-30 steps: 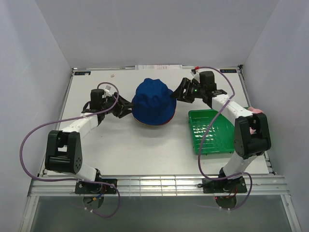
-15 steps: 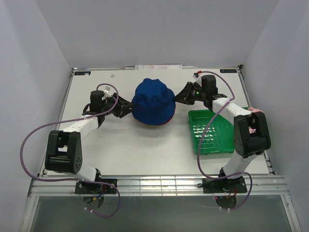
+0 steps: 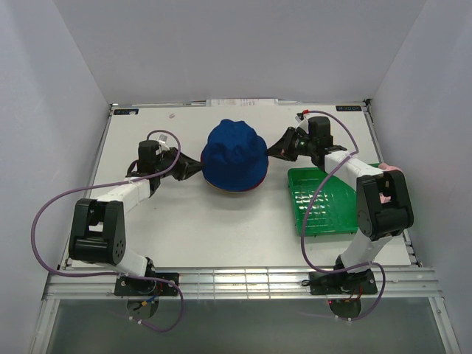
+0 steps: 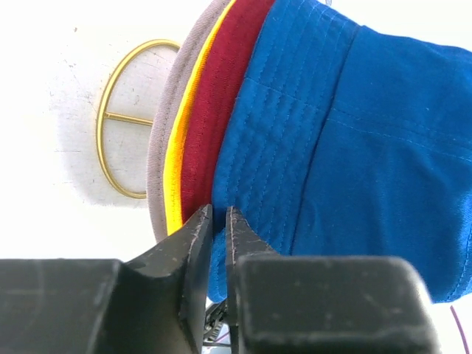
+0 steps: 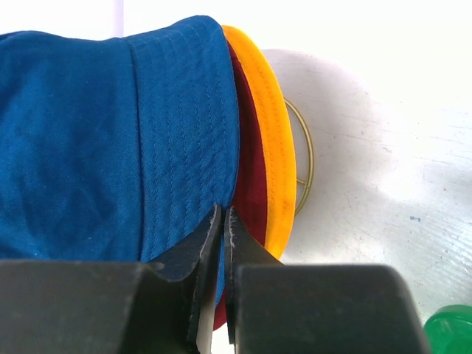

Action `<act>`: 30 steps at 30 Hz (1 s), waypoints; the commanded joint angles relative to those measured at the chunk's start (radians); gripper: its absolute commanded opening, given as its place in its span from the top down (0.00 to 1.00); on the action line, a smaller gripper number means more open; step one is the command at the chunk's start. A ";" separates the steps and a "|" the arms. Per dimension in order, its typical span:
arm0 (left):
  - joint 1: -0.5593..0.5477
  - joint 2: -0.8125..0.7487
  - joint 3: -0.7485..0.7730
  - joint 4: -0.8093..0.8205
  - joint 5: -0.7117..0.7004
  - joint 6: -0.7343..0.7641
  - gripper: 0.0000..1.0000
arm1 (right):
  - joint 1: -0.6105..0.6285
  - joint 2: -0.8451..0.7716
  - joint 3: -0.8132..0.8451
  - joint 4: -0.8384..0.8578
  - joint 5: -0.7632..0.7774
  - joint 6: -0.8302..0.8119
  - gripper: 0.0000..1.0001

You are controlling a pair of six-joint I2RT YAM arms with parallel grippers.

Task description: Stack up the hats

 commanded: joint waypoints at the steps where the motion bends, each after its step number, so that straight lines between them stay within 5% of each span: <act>1: -0.002 -0.042 -0.012 0.039 -0.002 -0.005 0.80 | -0.006 0.006 -0.017 0.027 -0.002 -0.006 0.92; 8: -0.002 -0.040 -0.018 0.050 -0.005 -0.018 1.00 | -0.009 0.009 -0.020 0.015 0.007 -0.025 0.92; 30: -0.002 -0.005 -0.066 0.013 -0.090 0.022 1.00 | -0.009 0.075 0.016 -0.177 0.114 -0.144 0.92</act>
